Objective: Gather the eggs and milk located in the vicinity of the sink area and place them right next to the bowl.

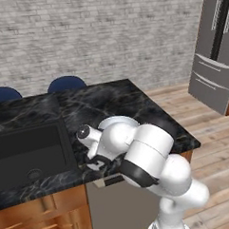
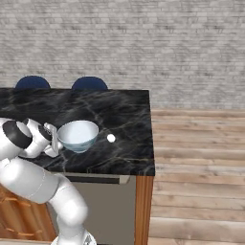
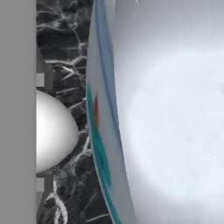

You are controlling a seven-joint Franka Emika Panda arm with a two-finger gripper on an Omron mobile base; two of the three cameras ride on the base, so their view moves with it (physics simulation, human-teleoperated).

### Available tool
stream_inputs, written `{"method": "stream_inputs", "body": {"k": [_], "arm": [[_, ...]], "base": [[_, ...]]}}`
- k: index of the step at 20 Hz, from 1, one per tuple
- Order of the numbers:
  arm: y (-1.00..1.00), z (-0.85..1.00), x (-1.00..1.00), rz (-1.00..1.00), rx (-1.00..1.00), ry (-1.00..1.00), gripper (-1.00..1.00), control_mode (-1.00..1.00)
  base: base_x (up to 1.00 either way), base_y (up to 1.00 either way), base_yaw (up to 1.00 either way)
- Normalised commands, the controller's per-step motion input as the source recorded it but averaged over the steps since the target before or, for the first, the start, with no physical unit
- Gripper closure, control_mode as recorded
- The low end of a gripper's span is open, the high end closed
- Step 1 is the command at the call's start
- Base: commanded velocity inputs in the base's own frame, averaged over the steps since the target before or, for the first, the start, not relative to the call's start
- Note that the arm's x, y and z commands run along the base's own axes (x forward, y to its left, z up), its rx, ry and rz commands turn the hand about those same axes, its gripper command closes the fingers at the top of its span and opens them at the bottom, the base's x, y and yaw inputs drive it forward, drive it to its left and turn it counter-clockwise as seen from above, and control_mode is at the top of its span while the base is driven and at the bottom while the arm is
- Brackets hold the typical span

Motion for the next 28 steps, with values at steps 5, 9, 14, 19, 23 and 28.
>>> {"method": "stream_inputs", "body": {"k": [5,9,14,19,23,28], "arm": [[0.0,-0.23,0.13,-0.04,0.0,0.0,-1.0,-1.0],[0.0,0.0,0.0,-0.02,0.0,-0.07,-1.0,-1.0],[0.0,0.19,0.0,0.0,0.0,-0.15,-1.0,-1.0],[-0.02,0.4,-0.04,0.0,0.02,-0.15,-1.0,-1.0],[-0.17,0.81,-0.58,0.02,0.13,-0.05,-1.0,-1.0],[-0.25,0.85,-0.86,0.06,0.14,0.0,-1.0,-1.0]], "base": [[0.0,0.0,0.0],[0.0,0.0,0.0],[0.0,0.0,0.0],[0.0,0.0,0.0],[0.0,0.0,0.0],[0.0,0.0,0.0]]}}
